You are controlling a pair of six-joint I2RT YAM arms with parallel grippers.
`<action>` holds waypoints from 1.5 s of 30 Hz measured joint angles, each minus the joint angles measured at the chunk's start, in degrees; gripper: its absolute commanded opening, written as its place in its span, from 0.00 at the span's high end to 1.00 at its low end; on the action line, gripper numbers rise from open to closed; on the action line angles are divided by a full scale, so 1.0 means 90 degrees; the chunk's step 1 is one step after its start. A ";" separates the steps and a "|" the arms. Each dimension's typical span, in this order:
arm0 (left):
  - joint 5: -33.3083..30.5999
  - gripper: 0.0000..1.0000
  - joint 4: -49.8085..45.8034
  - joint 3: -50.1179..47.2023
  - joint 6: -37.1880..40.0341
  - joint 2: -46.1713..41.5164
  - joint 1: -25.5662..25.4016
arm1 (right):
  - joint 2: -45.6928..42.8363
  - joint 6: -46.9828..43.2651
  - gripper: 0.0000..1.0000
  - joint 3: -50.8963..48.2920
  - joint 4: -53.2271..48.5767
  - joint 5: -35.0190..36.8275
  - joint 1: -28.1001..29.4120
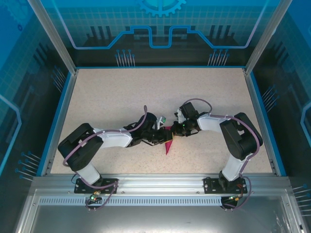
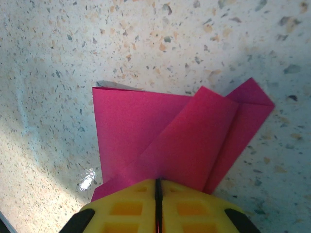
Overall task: Fold a paper plane with a square sheet of paper (fold left side to right side)
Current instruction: Fold the wing for the fifth time at the center of the table.
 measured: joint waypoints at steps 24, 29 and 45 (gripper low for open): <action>0.0012 0.84 0.0503 -0.0243 -0.0617 0.0908 -0.0262 | 0.0000 -0.0053 0.90 0.0002 -0.0002 0.0000 0.0000; -0.0027 0.84 0.0607 -0.0299 -0.0704 0.0908 -0.0274 | 0.0000 -0.0053 0.90 0.0002 -0.0005 0.0000 0.0000; -0.0090 0.96 0.0869 -0.0452 -0.1035 0.0971 -0.0313 | -0.0741 -0.0070 0.95 -0.1054 0.1103 -0.0937 -0.0168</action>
